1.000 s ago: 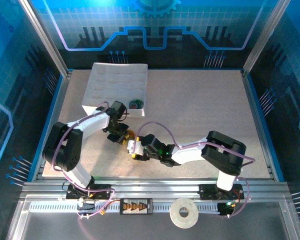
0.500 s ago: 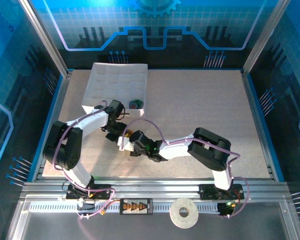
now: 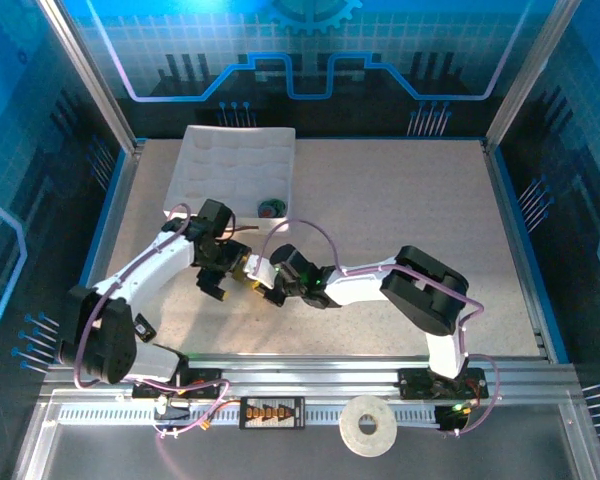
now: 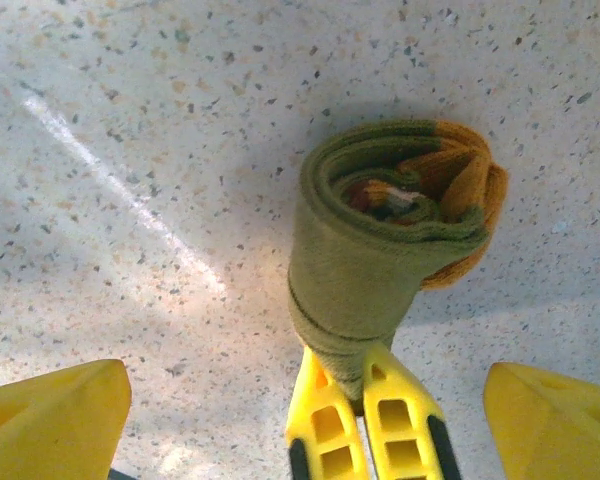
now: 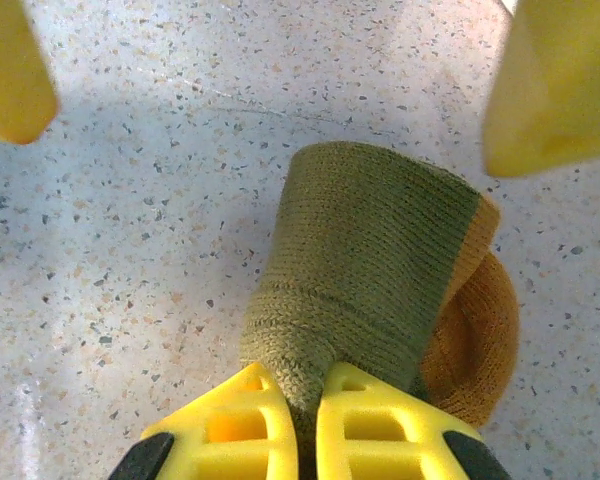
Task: Roll the socks
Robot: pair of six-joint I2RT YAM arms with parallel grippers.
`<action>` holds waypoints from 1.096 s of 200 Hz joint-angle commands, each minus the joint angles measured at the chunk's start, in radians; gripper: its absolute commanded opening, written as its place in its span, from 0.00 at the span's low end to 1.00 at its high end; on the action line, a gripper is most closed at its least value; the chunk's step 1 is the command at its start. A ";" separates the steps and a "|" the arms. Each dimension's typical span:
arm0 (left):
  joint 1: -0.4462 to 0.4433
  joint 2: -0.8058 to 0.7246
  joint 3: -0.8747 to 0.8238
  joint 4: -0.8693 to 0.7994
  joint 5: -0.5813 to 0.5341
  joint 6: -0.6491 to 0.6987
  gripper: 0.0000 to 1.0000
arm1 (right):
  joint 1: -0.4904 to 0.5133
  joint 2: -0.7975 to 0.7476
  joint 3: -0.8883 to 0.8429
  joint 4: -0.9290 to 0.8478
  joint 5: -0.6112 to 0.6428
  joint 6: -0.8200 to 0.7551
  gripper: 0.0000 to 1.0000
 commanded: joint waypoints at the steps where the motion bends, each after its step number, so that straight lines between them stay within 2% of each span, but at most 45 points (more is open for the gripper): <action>1: 0.006 -0.053 -0.045 -0.018 -0.014 -0.084 0.91 | -0.045 0.070 -0.017 -0.211 -0.139 0.121 0.00; 32: 0.006 -0.062 -0.091 0.069 0.013 -0.128 0.94 | -0.106 0.081 -0.012 -0.192 -0.287 0.215 0.00; 64: -0.009 -0.012 -0.068 0.065 0.007 -0.177 0.99 | -0.142 0.106 0.009 -0.210 -0.420 0.286 0.00; 93: -0.019 0.036 -0.084 0.140 0.014 -0.264 0.99 | -0.125 0.107 -0.001 -0.233 -0.387 0.266 0.00; 134: -0.033 0.149 0.016 0.137 -0.021 -0.264 0.99 | -0.102 0.101 -0.011 -0.246 -0.327 0.238 0.00; 164: -0.034 0.251 0.108 0.020 0.006 -0.248 0.99 | -0.099 0.097 -0.006 -0.249 -0.305 0.232 0.00; 204: -0.048 0.349 0.163 0.009 0.026 -0.255 0.99 | -0.093 0.101 0.000 -0.253 -0.304 0.222 0.00; 219: -0.050 0.412 0.219 -0.069 0.041 -0.225 0.99 | -0.092 0.101 -0.002 -0.255 -0.302 0.219 0.00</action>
